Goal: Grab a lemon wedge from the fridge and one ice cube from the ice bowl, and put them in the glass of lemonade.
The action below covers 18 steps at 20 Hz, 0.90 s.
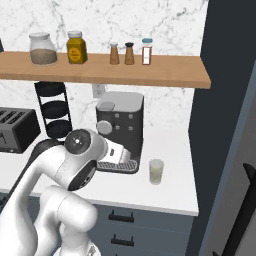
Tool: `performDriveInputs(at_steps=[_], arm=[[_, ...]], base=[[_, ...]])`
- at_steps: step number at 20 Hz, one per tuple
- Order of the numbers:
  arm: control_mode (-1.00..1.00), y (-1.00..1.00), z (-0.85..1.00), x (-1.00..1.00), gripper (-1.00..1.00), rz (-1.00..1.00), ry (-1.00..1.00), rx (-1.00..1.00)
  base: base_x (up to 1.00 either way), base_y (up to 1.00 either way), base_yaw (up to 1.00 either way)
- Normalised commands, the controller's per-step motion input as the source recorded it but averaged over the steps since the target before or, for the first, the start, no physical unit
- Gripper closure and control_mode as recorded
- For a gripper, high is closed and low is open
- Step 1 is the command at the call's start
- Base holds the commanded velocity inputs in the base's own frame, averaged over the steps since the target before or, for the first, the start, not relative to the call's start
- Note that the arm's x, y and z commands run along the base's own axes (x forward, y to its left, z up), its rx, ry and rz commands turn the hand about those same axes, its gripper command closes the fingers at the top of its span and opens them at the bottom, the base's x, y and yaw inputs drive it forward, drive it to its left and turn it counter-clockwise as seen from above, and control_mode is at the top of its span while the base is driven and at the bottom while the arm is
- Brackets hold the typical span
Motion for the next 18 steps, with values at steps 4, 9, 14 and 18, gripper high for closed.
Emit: performDriveInputs(at_steps=[4, 9, 14, 18], arm=[[-1.0, 0.8, 0.79, -0.43, -1.0, -0.04, -0.16, 0.16], [-1.0, 0.7, 0.08, -0.4, -1.0, -0.03, -0.01, 0.04], [-1.0, 0.37, -0.4, -0.13, -1.0, -0.01, 0.04, -0.03], [-1.0, 0.02, -0.19, -0.23, -1.0, 0.0, 0.0, 0.0]], base=[[0.0, 0.0, 0.0], [0.0, 0.0, 0.0], [0.0, 0.0, 0.0], [0.0, 0.0, 0.0]])
